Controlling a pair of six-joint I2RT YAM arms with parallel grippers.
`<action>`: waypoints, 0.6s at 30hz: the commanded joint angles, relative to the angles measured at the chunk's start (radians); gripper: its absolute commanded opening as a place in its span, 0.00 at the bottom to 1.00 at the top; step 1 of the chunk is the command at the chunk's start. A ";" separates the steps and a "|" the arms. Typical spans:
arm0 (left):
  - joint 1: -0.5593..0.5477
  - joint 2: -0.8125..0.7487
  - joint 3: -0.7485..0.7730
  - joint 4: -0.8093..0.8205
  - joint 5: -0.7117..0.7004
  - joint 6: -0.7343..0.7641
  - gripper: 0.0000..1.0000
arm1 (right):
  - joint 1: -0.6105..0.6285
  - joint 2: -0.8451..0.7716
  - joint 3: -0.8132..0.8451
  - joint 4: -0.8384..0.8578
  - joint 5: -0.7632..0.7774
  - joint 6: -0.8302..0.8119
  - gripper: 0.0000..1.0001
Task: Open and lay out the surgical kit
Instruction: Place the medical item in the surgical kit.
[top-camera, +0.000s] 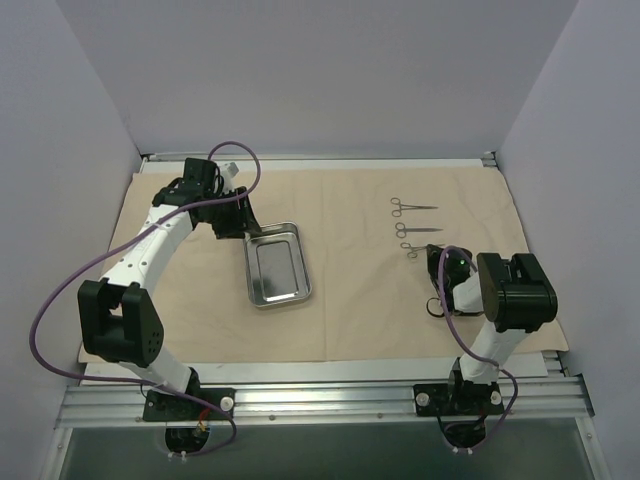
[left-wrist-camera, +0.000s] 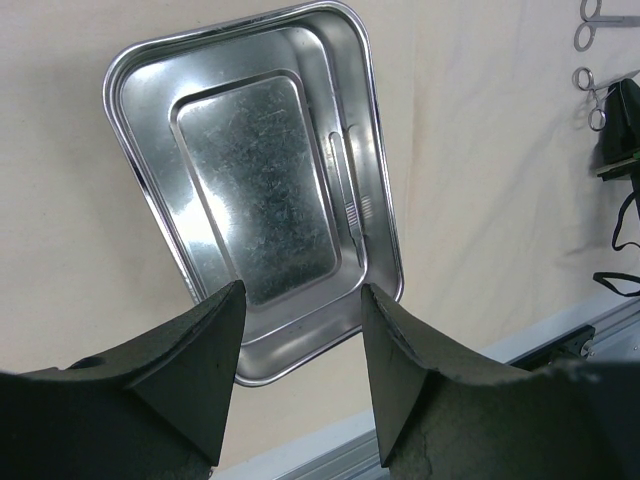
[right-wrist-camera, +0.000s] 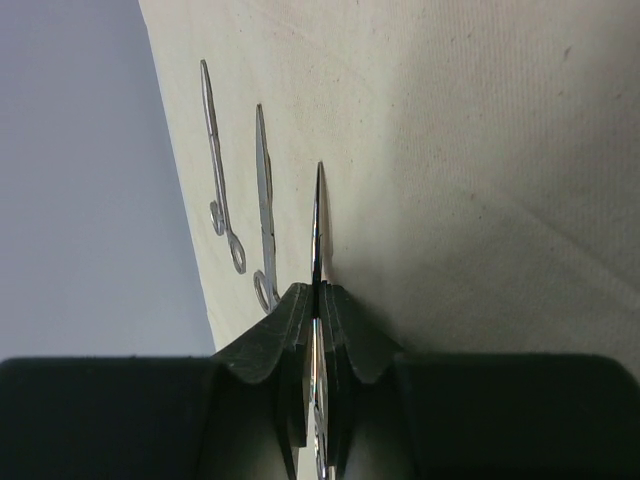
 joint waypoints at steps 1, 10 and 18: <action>0.009 -0.014 0.005 0.022 0.016 0.019 0.59 | -0.003 -0.033 -0.004 -0.079 0.032 -0.016 0.09; 0.009 -0.011 0.011 0.022 0.017 0.022 0.60 | 0.011 -0.037 0.004 -0.134 0.002 -0.050 0.21; 0.012 -0.008 0.019 0.022 0.013 0.027 0.63 | 0.019 -0.220 0.077 -0.553 0.005 -0.110 0.50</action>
